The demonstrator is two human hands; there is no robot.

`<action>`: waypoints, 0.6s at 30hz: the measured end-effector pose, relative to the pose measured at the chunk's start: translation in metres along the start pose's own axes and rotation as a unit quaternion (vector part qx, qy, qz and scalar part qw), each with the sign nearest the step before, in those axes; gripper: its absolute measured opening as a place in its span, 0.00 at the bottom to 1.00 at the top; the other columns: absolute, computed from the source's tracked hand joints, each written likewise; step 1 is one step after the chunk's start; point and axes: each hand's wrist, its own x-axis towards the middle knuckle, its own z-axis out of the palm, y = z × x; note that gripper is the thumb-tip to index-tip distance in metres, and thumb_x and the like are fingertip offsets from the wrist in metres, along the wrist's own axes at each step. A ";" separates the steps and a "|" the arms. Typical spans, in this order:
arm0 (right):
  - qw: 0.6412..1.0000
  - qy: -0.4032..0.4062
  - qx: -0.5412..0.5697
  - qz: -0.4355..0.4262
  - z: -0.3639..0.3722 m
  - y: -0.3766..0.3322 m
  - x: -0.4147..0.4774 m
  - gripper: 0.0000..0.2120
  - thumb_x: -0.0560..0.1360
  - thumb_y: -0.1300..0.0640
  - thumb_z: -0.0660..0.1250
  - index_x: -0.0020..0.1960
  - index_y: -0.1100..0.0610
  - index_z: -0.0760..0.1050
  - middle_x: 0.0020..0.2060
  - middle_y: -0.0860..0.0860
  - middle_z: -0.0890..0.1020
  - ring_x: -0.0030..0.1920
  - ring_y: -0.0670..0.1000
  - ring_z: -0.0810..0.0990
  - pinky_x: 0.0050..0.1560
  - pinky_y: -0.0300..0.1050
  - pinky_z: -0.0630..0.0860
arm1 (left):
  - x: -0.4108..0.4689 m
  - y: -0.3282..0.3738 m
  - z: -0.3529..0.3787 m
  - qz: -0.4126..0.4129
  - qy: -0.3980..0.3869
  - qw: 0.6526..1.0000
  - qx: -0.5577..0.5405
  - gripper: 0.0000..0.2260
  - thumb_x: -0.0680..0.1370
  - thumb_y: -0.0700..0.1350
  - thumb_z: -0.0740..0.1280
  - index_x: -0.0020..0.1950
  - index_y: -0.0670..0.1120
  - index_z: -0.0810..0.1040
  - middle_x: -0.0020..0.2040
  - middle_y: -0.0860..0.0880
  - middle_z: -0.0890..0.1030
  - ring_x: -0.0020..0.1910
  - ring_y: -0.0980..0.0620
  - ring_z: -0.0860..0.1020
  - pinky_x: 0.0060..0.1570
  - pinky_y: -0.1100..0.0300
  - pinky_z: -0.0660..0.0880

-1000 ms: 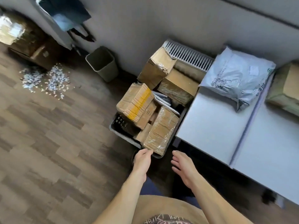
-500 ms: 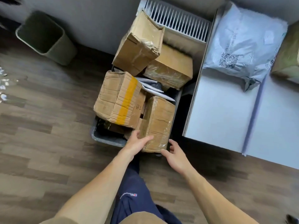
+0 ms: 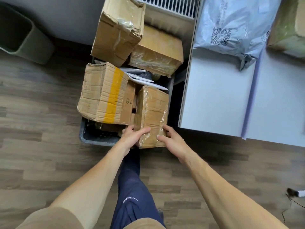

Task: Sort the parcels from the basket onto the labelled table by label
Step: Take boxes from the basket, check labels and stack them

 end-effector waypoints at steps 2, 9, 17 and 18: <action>1.000 0.001 -0.004 -0.020 0.000 0.004 -0.008 0.33 0.79 0.50 0.70 0.81 0.46 0.61 0.72 0.47 0.74 0.70 0.47 0.74 0.71 0.46 0.68 | 0.007 -0.013 -0.001 -0.004 0.010 1.000 -0.019 0.57 0.49 0.79 0.77 0.72 0.53 0.74 0.68 0.49 0.76 0.64 0.47 0.78 0.67 0.45 0.76; 0.993 -0.014 -0.008 -0.114 0.002 0.014 -0.056 0.37 0.75 0.46 0.71 0.80 0.46 0.62 0.72 0.49 0.74 0.67 0.48 0.77 0.71 0.54 0.74 | -0.087 0.004 0.005 0.057 0.002 0.994 -0.089 0.40 0.58 0.66 0.81 0.63 0.46 0.82 0.51 0.48 0.88 0.52 0.48 0.86 0.59 0.47 0.81; 0.957 -0.030 0.011 -0.287 -0.035 0.009 -0.131 0.21 0.80 0.53 0.70 0.68 0.39 0.65 0.57 0.36 0.76 0.54 0.34 0.79 0.50 0.27 0.75 | -0.195 0.018 0.039 0.187 0.125 0.964 -0.140 0.42 0.62 0.67 0.81 0.68 0.47 0.74 0.58 0.49 0.84 0.56 0.50 0.83 0.51 0.54 0.81; 0.950 -0.027 0.018 -0.311 -0.043 0.010 -0.141 0.22 0.80 0.51 0.72 0.67 0.38 0.65 0.58 0.36 0.75 0.56 0.34 0.78 0.55 0.30 0.76 | -0.208 0.022 0.048 0.209 0.120 0.958 -0.155 0.47 0.59 0.69 0.82 0.70 0.48 0.72 0.60 0.50 0.84 0.58 0.50 0.83 0.58 0.50 0.80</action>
